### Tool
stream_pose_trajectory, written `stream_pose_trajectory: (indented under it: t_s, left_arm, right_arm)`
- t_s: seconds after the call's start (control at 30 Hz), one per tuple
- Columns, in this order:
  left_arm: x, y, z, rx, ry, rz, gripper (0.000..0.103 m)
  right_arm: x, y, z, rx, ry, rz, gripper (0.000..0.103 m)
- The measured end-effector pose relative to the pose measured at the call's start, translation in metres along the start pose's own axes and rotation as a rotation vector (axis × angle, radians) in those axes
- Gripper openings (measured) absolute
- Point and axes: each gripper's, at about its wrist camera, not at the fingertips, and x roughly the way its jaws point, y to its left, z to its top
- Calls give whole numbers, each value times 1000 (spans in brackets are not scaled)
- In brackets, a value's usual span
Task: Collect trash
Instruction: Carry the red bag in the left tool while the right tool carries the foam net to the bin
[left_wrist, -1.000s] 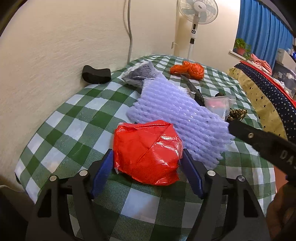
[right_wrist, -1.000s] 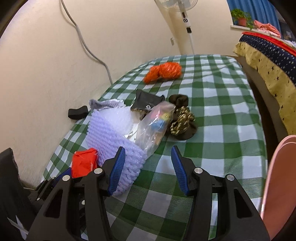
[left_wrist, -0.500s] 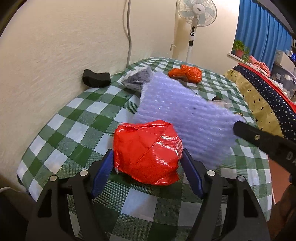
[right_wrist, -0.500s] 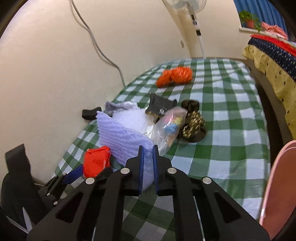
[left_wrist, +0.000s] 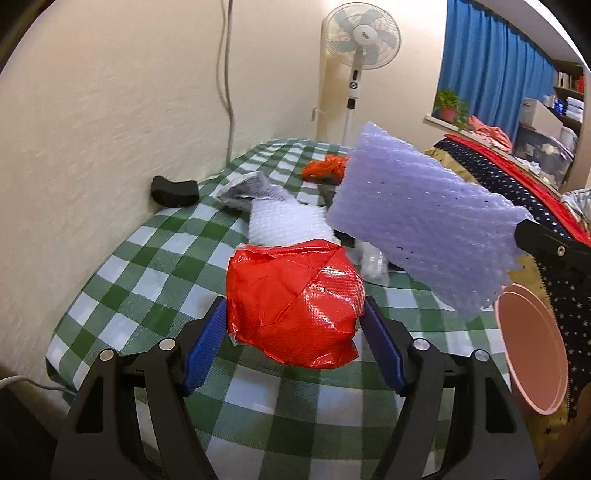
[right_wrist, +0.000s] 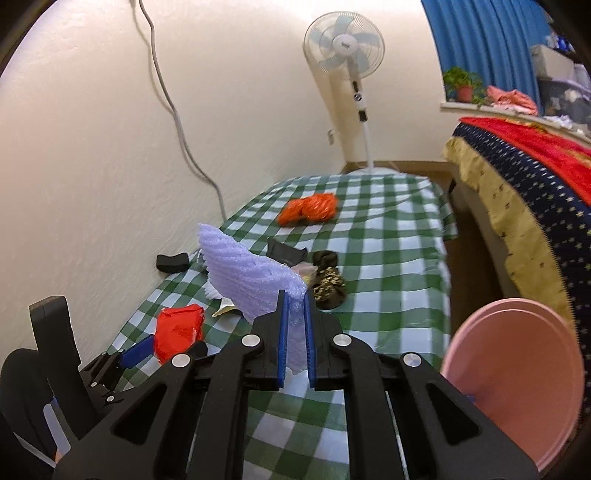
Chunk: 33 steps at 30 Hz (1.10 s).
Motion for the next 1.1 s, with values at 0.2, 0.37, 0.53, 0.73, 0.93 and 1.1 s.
stream_pose_trajectory:
  t_s: [0.2,0.37,0.53,0.73,0.93,1.1]
  left_arm:
    - [-11,-11,1,27,-13,-49,70]
    - [-15,-22,0,51,-19,-89,70]
    - [-22,-37,2,80,-40,-124,70]
    - [-26,-55,5,111,-62,-170,70]
    - [-32,-73,8,148,-96,-209,70]
    - [-34,-89,7,177,-105,-237,70]
  right_arm:
    - [-32,-5,2,-10,-26,-81,9]
    - [-61,-23,8,49,-61,-148,9]
    - [-92,-45,17,108,-79,-225,9]
    - [-128,-64,29,109,-115,-323,9]
    - [-147,-87,24,164,-159,-408,9]
    - [-150,-105,13,222,-168,-447,9]
